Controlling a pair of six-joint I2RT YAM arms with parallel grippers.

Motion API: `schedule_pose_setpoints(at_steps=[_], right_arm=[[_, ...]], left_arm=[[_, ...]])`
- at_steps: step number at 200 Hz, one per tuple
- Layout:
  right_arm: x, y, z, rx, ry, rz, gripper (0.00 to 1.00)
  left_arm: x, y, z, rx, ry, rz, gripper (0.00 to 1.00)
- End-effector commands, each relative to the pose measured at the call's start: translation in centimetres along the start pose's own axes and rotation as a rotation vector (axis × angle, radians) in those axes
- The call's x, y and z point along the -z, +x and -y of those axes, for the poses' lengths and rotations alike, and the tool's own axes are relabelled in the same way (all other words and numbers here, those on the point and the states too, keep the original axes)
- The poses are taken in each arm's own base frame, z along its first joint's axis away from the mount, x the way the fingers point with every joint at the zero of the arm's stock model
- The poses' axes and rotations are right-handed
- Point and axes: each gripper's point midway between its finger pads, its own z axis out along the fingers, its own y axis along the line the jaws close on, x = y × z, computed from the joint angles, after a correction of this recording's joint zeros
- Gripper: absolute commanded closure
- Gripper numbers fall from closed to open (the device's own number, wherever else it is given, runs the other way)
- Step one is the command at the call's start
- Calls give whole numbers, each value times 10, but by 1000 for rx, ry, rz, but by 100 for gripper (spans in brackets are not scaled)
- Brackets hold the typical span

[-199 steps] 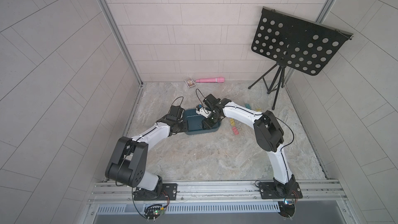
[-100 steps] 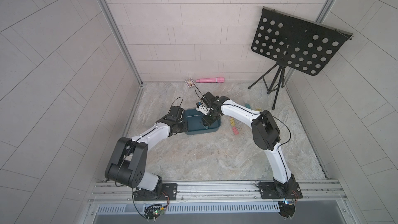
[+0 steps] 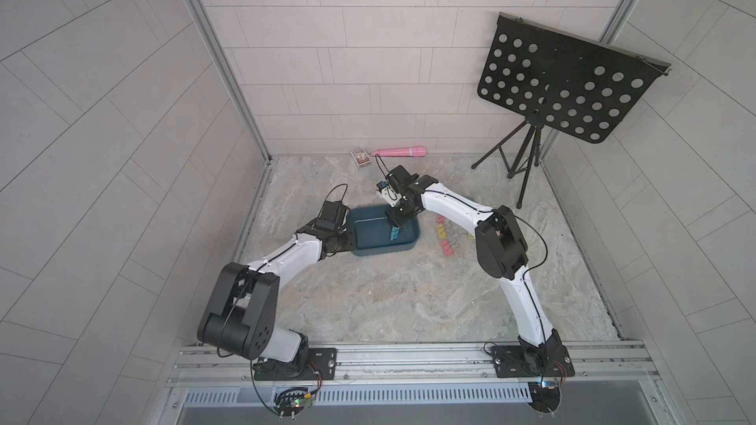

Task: Take out the binder clips from the storage box
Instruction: Adjust the binder clip in the storage box, then pick up the binder clip from the storage box.

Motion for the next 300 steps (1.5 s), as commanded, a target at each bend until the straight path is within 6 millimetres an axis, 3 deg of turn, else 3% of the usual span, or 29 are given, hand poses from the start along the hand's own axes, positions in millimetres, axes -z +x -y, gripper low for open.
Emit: schedule_pose_setpoints(at_steps=[1, 86, 131, 209, 247, 300], right_arm=[[10, -6, 5, -1, 19, 12, 61], [16, -11, 0, 8, -38, 23, 61], [23, 3, -6, 8, -59, -9, 61], [39, 18, 3, 29, -21, -19, 61], [52, 11, 10, 16, -12, 19, 61], [34, 7, 4, 23, -67, -24, 61]], left_arm=[[4, 1, -5, 7, -16, 6, 59], [4, 2, -5, 7, -17, 2, 59], [3, 2, -4, 6, -16, 3, 59], [2, 1, -5, 5, -16, 1, 59], [2, 2, -5, 4, -18, -1, 59], [3, 2, -6, 4, -20, 3, 59]])
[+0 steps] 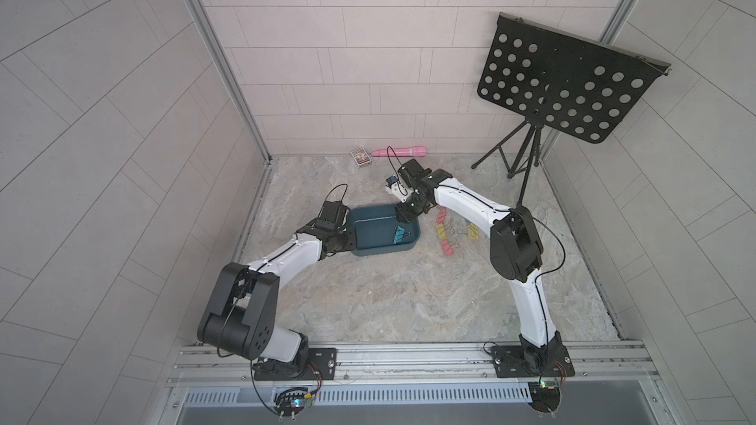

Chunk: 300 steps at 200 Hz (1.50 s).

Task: Take out the binder clips from the storage box
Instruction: Pick up the binder clip from the storage box.

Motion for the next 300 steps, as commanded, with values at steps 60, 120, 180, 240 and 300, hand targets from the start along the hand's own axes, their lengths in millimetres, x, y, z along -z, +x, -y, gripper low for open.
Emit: schedule_pose_setpoints(at_steps=[60, 120, 180, 240, 300], right_arm=[[-24, 7, -6, 18, -42, -89, 62], [-36, 16, -12, 29, -57, -136, 62], [-47, 27, -24, 51, -77, -184, 62], [-54, 39, -22, 54, -61, -233, 62], [-57, 44, -21, 67, -61, -260, 74]], left_arm=[[3, 2, -5, 4, -18, 5, 59], [3, 2, -5, 4, -15, 4, 59], [3, 3, -6, 4, -17, 4, 59], [2, 4, -6, 4, -17, 3, 59], [2, 3, -5, 3, -14, 5, 59]])
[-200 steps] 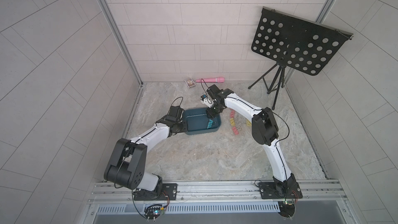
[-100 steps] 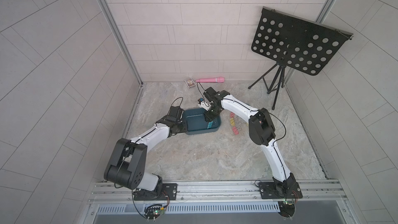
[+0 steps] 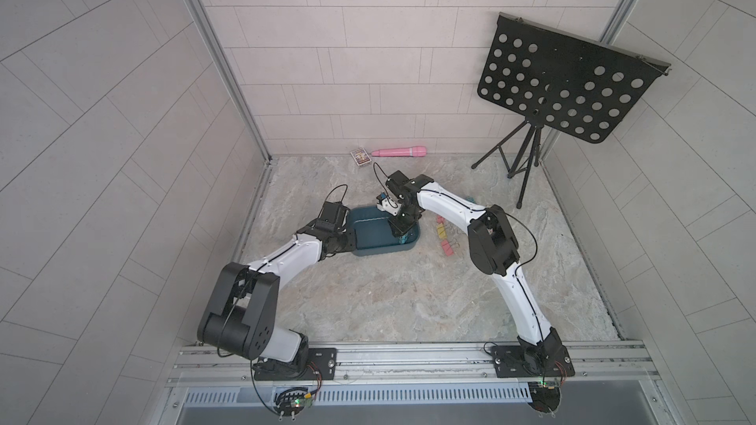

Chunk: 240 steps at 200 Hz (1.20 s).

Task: Take out the binder clips from the storage box
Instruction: Pick up the binder clip from the storage box.

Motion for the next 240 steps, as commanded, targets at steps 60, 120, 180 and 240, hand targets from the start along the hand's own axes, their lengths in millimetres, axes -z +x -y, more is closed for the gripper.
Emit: schedule_pose_setpoints(at_steps=[60, 120, 180, 240], right_arm=[[17, -8, -2, 25, 19, 15, 90], [54, -31, -5, 38, 35, 125, 93], [66, -33, -9, 44, 34, 152, 97], [80, -50, -14, 50, 17, 263, 98]], left_arm=[[4, 0, -4, 3, -11, 11, 59], [4, -1, -4, 3, -12, 12, 59], [4, 0, -5, 3, -16, 11, 59], [4, 0, -5, 4, -17, 10, 59]])
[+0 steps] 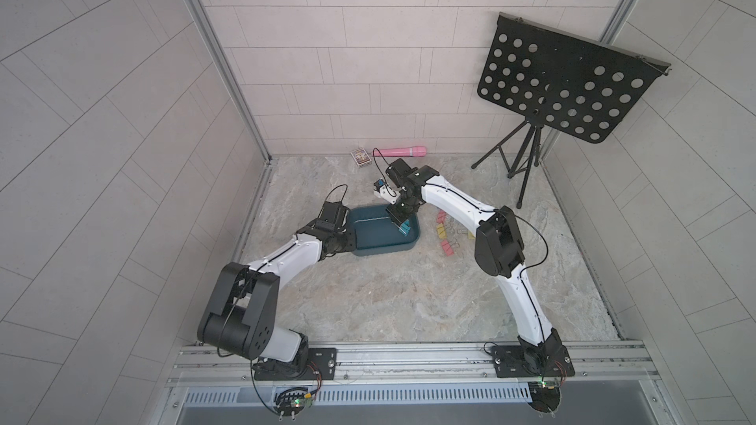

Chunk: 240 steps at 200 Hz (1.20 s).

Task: Take out the binder clips from the storage box
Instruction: Pick up the binder clip from the storage box, then place the binder clip at the center of the board.

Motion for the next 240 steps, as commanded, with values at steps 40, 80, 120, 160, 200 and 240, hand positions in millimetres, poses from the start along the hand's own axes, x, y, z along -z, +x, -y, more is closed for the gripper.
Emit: schedule_pose_setpoints(at_steps=[40, 80, 120, 160, 200, 240], right_arm=[[46, -37, -7, -25, -19, 255, 98], [69, -44, -2, -65, -47, 400, 99], [89, -47, 7, -111, -73, 504, 100], [106, -41, 19, -157, -76, 571, 100], [130, -30, 34, -208, -83, 658, 100], [158, -1, 56, -282, -45, 764, 100]], left_arm=[[4, 1, -5, 3, -18, 10, 59], [4, 1, -5, 3, -16, 9, 59], [4, 1, -5, 3, -17, 8, 59], [4, 0, -5, 3, -18, 10, 59], [4, 0, -5, 4, -17, 10, 59], [3, 0, -4, 4, -15, 5, 59]])
